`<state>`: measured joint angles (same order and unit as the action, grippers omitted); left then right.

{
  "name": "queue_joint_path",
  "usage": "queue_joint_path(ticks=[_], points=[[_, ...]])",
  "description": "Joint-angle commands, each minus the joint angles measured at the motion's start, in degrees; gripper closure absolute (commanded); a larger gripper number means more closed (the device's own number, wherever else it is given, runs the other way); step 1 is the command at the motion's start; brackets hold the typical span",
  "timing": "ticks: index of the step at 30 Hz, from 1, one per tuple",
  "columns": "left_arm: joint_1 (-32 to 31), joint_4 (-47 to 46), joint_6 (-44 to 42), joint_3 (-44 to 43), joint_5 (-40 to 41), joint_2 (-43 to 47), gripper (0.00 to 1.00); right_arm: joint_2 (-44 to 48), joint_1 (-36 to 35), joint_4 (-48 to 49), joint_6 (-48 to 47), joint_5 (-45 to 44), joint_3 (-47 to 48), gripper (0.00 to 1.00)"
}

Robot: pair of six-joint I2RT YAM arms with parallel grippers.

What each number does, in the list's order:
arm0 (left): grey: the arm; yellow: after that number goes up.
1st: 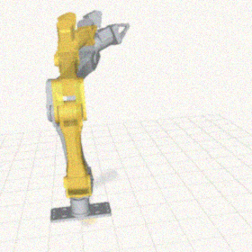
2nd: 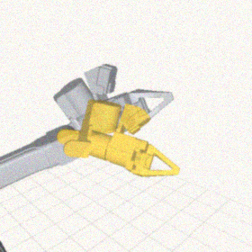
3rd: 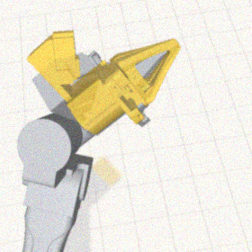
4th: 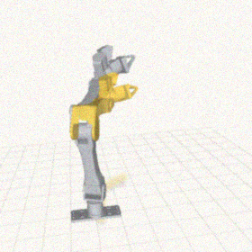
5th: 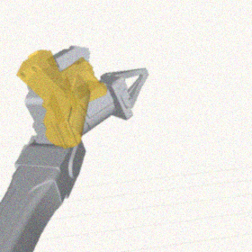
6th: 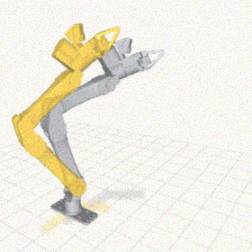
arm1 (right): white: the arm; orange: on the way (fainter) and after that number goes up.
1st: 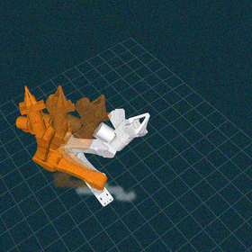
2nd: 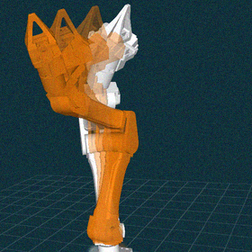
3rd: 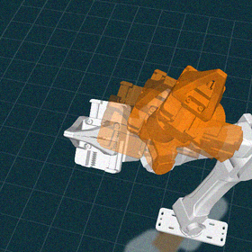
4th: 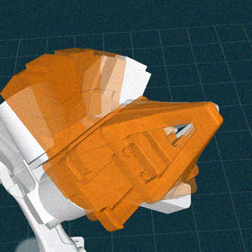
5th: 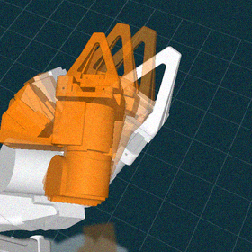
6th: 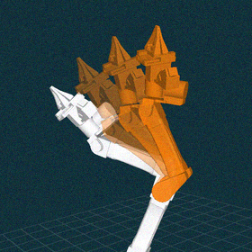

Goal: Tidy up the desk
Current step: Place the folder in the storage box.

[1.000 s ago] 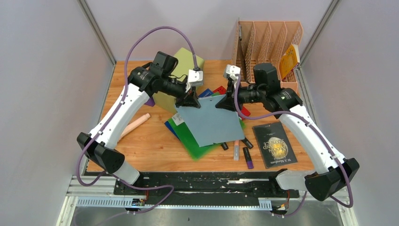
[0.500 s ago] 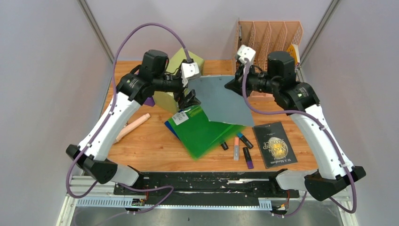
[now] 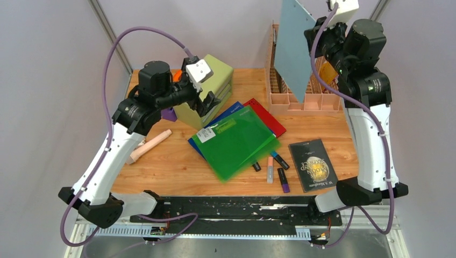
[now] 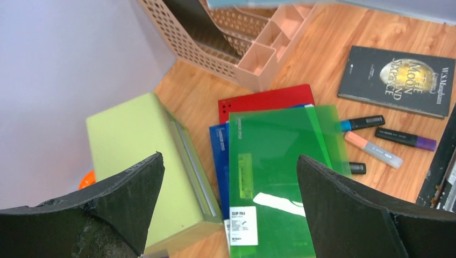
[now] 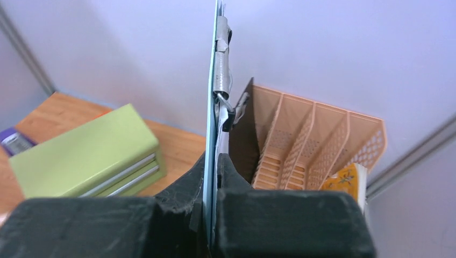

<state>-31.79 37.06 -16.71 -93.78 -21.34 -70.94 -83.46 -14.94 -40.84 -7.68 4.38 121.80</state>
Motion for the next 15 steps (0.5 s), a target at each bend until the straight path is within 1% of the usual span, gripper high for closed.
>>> queue_joint_path(ticks=[1,5,8,15], points=[[0.1,-2.0,2.4,1.8,1.4,-0.9,0.0,-1.9,1.6,7.9,4.2,-7.9,4.2,1.0],[0.1,-2.6,2.6,2.2,1.3,-2.0,0.0,-3.1,1.6,13.2,5.1,-9.1,2.4,1.0],[0.1,-2.9,2.8,2.2,1.4,-2.7,0.0,-5.3,1.6,16.3,4.6,-10.6,2.8,1.0],[0.1,-2.3,2.9,1.9,1.5,-4.4,0.0,-11.6,1.6,18.9,3.7,-12.7,6.0,1.0]])
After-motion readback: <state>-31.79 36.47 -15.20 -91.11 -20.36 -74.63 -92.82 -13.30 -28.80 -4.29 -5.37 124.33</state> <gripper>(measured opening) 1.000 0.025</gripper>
